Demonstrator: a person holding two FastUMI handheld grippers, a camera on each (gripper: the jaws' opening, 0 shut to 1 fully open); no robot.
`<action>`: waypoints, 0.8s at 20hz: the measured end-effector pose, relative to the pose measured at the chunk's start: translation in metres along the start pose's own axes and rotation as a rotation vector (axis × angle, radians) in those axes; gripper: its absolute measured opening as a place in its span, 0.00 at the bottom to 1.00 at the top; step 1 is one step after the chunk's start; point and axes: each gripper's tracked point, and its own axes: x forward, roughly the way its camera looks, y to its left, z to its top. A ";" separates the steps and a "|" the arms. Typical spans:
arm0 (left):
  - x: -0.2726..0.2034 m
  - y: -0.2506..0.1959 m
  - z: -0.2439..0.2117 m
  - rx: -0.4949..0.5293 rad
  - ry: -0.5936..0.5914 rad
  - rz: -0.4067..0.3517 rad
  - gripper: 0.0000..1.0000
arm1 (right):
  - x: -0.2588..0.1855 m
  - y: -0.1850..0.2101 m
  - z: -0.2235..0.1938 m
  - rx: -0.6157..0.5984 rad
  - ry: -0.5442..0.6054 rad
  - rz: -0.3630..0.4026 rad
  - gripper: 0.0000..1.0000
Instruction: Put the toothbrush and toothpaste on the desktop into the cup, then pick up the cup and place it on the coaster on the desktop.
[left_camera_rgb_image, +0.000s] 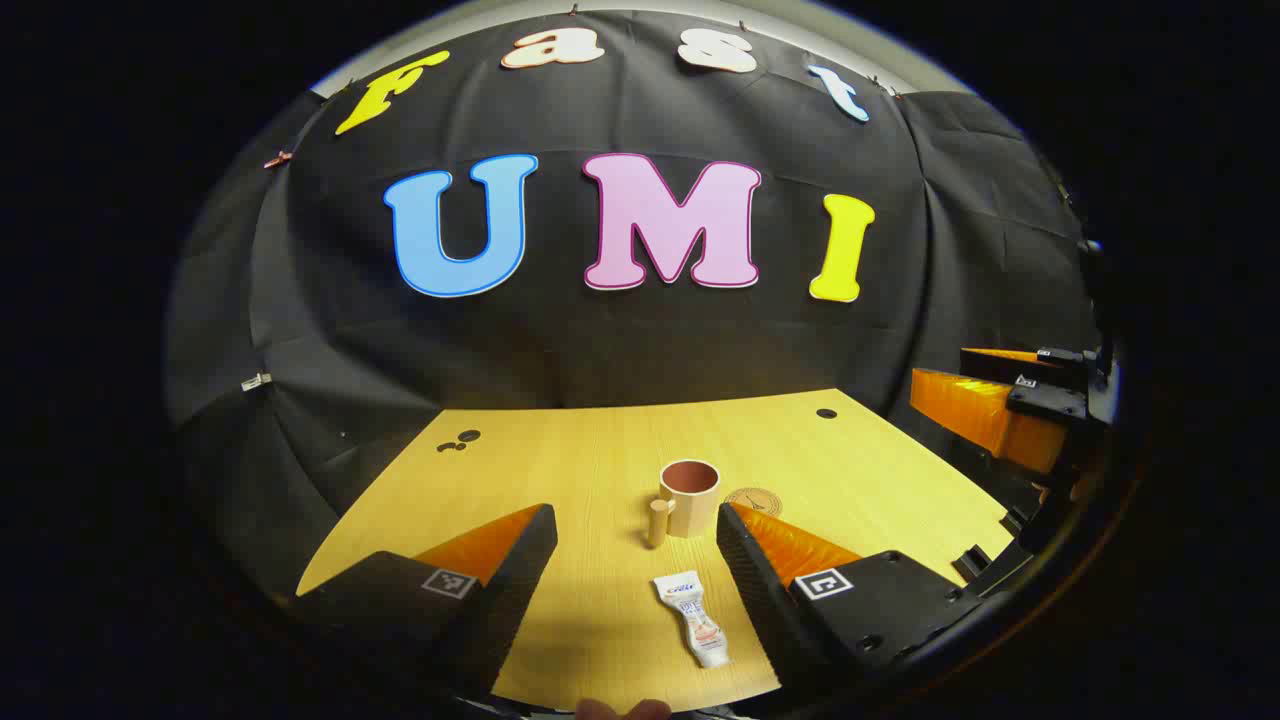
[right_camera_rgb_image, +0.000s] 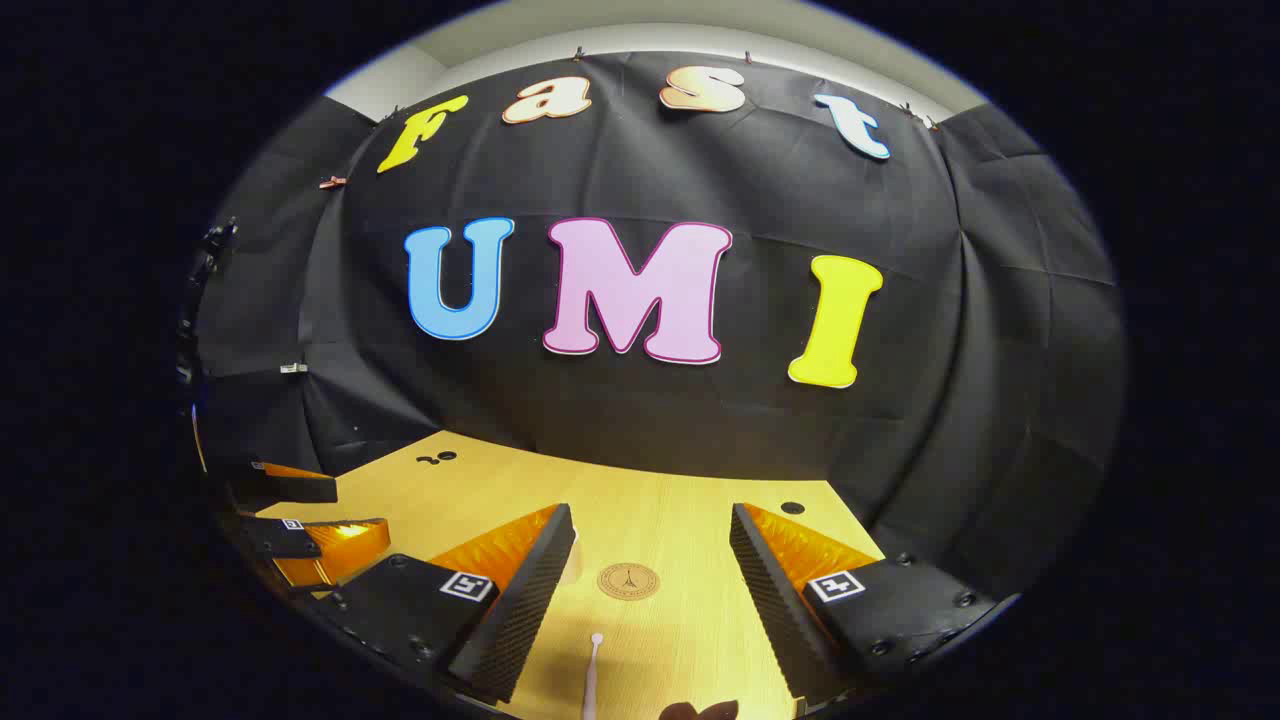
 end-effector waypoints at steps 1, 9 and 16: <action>0.003 -0.002 -0.001 0.002 0.008 -0.001 1.00 | 0.002 -0.002 -0.002 0.001 0.003 0.001 0.97; 0.032 -0.025 -0.029 0.002 0.084 -0.018 0.99 | 0.016 -0.015 -0.019 0.004 0.045 0.007 0.97; 0.058 -0.042 -0.070 -0.003 0.198 -0.017 1.00 | 0.031 -0.034 -0.036 0.002 0.092 0.019 0.97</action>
